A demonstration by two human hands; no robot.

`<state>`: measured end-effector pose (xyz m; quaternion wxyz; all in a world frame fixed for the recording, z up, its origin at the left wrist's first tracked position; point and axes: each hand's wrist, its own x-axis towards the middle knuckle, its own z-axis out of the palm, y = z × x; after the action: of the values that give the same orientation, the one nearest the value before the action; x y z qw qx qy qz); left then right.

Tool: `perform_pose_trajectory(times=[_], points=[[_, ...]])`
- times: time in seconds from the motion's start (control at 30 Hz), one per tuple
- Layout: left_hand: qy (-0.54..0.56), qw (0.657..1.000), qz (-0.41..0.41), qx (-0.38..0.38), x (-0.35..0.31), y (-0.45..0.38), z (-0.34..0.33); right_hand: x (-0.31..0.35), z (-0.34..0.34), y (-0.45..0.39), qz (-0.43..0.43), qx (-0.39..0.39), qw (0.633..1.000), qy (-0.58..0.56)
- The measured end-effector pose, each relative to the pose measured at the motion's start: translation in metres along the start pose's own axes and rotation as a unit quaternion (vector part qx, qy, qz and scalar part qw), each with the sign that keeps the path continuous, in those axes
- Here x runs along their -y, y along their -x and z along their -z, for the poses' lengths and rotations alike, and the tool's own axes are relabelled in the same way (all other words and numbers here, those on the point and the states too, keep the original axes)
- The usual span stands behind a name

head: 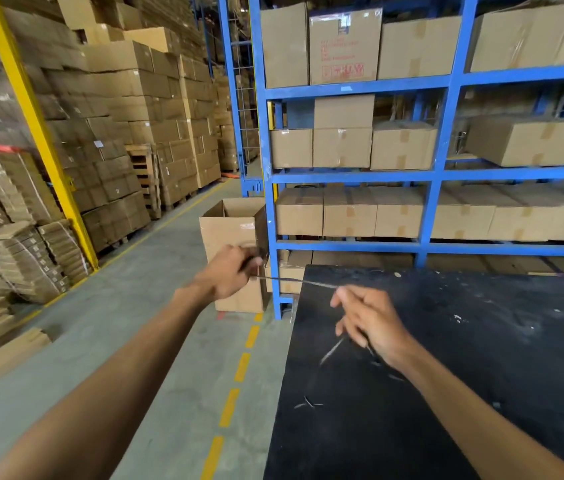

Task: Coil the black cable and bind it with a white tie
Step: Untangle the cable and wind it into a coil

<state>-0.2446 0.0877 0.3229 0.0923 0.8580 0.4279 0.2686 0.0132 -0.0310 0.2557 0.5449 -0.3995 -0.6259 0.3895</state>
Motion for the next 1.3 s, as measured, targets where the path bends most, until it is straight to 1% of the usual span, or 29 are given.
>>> perform_pose_trajectory(times=[0.03, 0.07, 0.13, 0.2, 0.23, 0.27, 0.3, 0.37, 0.4, 0.43, 0.47, 0.5, 0.53, 0.57, 0.67, 0.73, 0.8, 0.87, 0.93, 0.97, 1.0, 1.07, 1.13, 1.17, 1.2, 1.23, 1.3], points=[[0.05, 0.997, 0.018, 0.05, 0.001, 0.007, -0.006, 0.009, 0.006, -0.007, 0.01, -0.031, 0.999, 0.011], [0.103, 0.991, 0.038, 0.082, -0.001, 0.012, -0.012, 0.017, 0.01, -0.014, 0.018, -0.059, 0.998, 0.027], [0.191, 0.973, 0.065, 0.114, -0.011, 0.02, -0.018, 0.029, 0.016, -0.028, 0.023, -0.109, 0.992, 0.057], [0.29, 0.946, 0.064, 0.13, -0.026, 0.024, -0.018, 0.034, 0.02, -0.04, 0.023, -0.147, 0.987, 0.066], [0.349, 0.925, 0.065, 0.139, -0.034, 0.025, -0.016, 0.035, 0.022, -0.045, 0.024, -0.161, 0.984, 0.074], [0.418, 0.893, 0.069, 0.151, -0.041, 0.026, -0.012, 0.034, 0.024, -0.048, 0.025, -0.171, 0.981, 0.09], [0.493, 0.852, 0.073, 0.161, -0.047, 0.027, -0.007, 0.032, 0.025, -0.049, 0.026, -0.171, 0.978, 0.116], [0.62, 0.766, 0.057, 0.158, -0.055, 0.027, 0.006, 0.022, 0.022, -0.047, 0.019, -0.142, 0.974, 0.178], [0.668, 0.728, 0.04, 0.146, -0.059, 0.025, 0.012, 0.014, 0.016, -0.043, 0.011, -0.112, 0.975, 0.194], [0.708, 0.694, 0.022, 0.127, -0.061, 0.022, 0.018, 0.004, 0.008, -0.037, -0.003, -0.076, 0.98, 0.185], [0.739, 0.666, 0.007, 0.098, -0.064, 0.017, 0.021, -0.005, -0.002, -0.03, -0.021, -0.038, 0.986, 0.162], [0.758, 0.649, 0.001, 0.062, -0.065, 0.012, 0.024, -0.012, -0.014, -0.023, -0.041, -0.004, 0.99, 0.132], [0.765, 0.643, 0.005, 0.022, -0.067, 0.007, 0.024, -0.018, -0.025, -0.016, -0.058, 0.023, 0.993, 0.1], [0.761, 0.648, 0.012, -0.021, -0.069, 0.002, 0.022, -0.022, -0.036, -0.009, -0.067, 0.044, 0.994, 0.069], [0.715, 0.684, 0.018, -0.142, -0.068, -0.011, 0.015, -0.029, -0.058, 0.01, -0.088, 0.104, 0.991, 0.003], [0.658, 0.722, 0.016, -0.214, -0.061, -0.017, 0.013, -0.032, -0.062, 0.02, -0.1, 0.143, 0.985, -0.003], [0.588, 0.76, 0.034, -0.276, -0.05, -0.021, 0.011, -0.032, -0.061, 0.027, -0.114, 0.156, 0.981, -0.01], [0.499, 0.801, 0.066, -0.323, -0.041, -0.023, 0.006, -0.027, -0.055, 0.029, -0.121, 0.164, 0.979, 0.0], [0.355, 0.86, 0.084, -0.358, -0.033, -0.023, -0.003, -0.017, -0.049, 0.029, -0.112, 0.19, 0.974, 0.052], [0.275, 0.887, 0.086, -0.361, -0.029, -0.021, -0.008, -0.013, -0.046, 0.029, -0.104, 0.206, 0.97, 0.078], [0.202, 0.909, 0.086, -0.353, -0.026, -0.019, -0.011, -0.009, -0.043, 0.029, -0.096, 0.219, 0.966, 0.099], [0.083, 0.942, 0.078, -0.315, -0.015, -0.015, -0.012, -0.002, -0.035, 0.031, -0.083, 0.239, 0.958, 0.135], [-0.007, 0.969, 0.05, -0.243, 0.0, -0.009, -0.009, 0.004, -0.022, 0.032, -0.064, 0.24, 0.958, 0.146], [-0.038, 0.98, 0.029, -0.195, 0.007, -0.005, -0.008, 0.008, -0.015, 0.032, -0.05, 0.224, 0.963, 0.143], [-0.051, 0.988, 0.013, -0.143, 0.013, 0.001, -0.007, 0.012, -0.007, 0.03, -0.035, 0.193, 0.97, 0.141], [-0.048, 0.995, 0.006, -0.09, 0.017, 0.006, -0.008, 0.016, 0.0, 0.027, -0.021, 0.149, 0.978, 0.145], [-0.003, 1.0, 0.013, 0.006, 0.02, 0.018, -0.014, 0.023, 0.013, 0.014, 0.011, 0.051, 0.982, 0.181]])
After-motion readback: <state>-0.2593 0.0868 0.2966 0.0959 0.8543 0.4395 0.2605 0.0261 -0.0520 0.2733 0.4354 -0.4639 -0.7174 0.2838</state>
